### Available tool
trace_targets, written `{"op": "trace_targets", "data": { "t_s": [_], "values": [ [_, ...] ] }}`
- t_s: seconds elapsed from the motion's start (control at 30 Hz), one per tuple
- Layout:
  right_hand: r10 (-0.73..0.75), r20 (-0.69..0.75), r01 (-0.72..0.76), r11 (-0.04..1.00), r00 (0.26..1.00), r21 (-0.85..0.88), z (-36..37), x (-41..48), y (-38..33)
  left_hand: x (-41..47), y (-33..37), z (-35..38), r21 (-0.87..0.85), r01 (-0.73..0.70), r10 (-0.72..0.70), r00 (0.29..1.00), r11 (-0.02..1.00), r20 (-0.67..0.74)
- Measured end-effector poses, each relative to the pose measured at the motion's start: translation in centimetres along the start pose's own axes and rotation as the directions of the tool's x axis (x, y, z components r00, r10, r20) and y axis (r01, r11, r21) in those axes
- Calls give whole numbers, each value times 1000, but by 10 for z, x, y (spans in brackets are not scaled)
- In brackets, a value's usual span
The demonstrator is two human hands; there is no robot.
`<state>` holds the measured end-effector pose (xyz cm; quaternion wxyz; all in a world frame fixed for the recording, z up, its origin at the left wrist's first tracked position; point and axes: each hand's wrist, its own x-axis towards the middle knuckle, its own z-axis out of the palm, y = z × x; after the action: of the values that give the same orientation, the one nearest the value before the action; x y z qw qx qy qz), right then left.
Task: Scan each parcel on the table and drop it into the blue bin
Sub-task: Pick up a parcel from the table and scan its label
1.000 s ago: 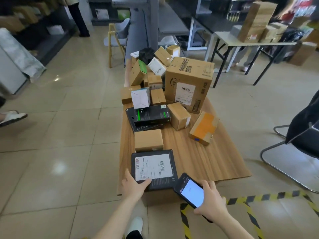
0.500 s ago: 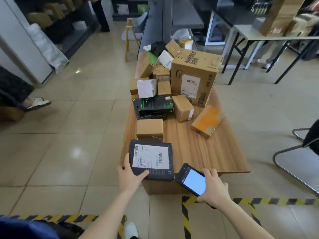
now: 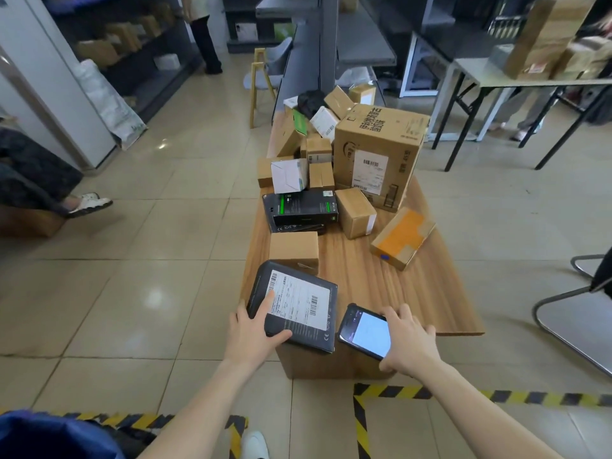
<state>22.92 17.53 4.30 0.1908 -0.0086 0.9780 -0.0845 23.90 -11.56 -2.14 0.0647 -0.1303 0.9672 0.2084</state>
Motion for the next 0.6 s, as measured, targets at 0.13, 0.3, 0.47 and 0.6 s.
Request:
{"op": "trace_targets", "data": {
  "t_s": [0.13, 0.3, 0.47, 0.6],
  "values": [
    [5, 7, -5, 1000, 1000, -18, -5, 2, 1, 0, -3, -1, -40, 8, -7, 1000, 999, 16],
    [21, 25, -19, 998, 999, -62, -12, 5, -1, 2, -6, -3, -56, -4, 5, 1000, 998, 26],
    [26, 52, -19, 993, 998, -119, -12, 7, -6, 6, -11, -4, -41, -2, 4, 999, 999, 47],
    [28, 59, -20, 990, 998, -139, -13, 9, -10, 11, -17, -5, -26, -4, 6, 997, 1000, 77]
  ]
}}
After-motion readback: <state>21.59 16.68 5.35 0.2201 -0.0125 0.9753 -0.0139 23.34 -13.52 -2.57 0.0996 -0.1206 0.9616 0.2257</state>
